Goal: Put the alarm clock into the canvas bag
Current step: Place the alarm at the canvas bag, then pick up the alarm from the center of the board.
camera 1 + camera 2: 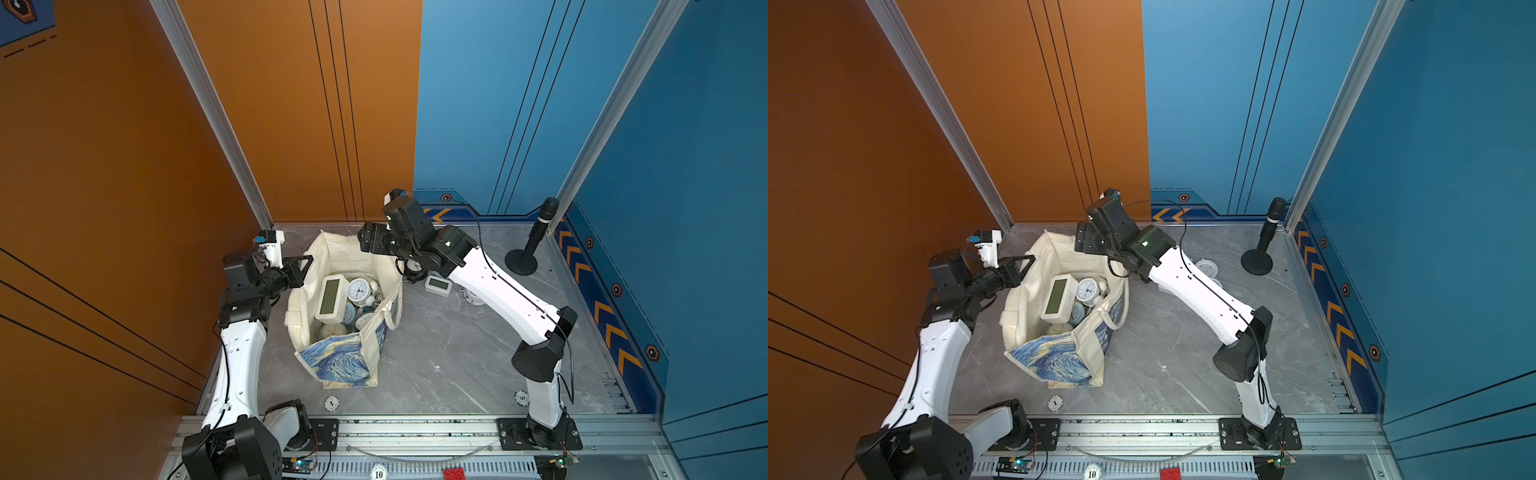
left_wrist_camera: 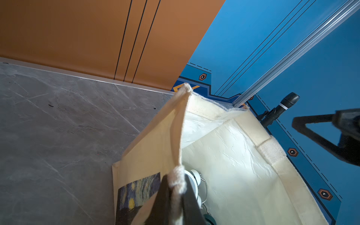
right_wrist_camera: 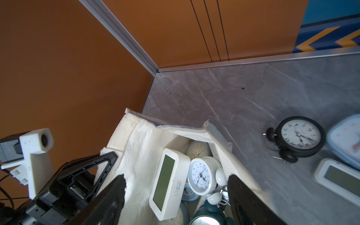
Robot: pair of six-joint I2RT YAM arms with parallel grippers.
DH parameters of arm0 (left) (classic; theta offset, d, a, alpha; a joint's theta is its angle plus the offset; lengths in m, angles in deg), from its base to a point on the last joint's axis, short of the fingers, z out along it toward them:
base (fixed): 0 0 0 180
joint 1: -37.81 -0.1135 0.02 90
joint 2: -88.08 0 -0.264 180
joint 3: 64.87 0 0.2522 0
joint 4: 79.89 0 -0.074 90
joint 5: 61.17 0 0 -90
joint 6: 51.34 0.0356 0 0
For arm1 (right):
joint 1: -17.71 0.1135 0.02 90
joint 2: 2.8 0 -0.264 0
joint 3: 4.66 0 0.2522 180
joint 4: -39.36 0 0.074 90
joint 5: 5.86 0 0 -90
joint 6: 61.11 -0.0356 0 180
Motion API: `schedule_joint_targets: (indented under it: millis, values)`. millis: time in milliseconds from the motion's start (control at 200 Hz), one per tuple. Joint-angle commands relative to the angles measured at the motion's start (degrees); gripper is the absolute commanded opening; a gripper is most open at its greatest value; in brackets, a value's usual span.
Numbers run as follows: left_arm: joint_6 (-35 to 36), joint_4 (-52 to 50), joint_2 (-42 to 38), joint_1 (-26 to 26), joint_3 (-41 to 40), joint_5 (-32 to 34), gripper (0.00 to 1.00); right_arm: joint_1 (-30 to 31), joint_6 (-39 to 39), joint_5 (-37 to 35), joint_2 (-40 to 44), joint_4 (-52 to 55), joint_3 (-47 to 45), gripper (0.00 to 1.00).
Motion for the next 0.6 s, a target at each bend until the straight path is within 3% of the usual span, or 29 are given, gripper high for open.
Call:
schedule_joint_targets:
  millis: [0,225,596]
  values:
    - [0.68,2.62,-1.10,0.08,-0.34,0.04,0.00,-1.66,4.39,-4.37,3.65,3.14,-3.81,0.83]
    - [0.59,2.60,-1.02,-0.03,-0.38,0.53,0.00,-5.16,10.35,-7.61,8.18,3.71,-10.95,0.83]
    - [0.55,2.60,-1.11,-0.27,-0.40,0.47,0.00,-16.14,14.49,3.82,7.11,3.76,-18.17,0.84]
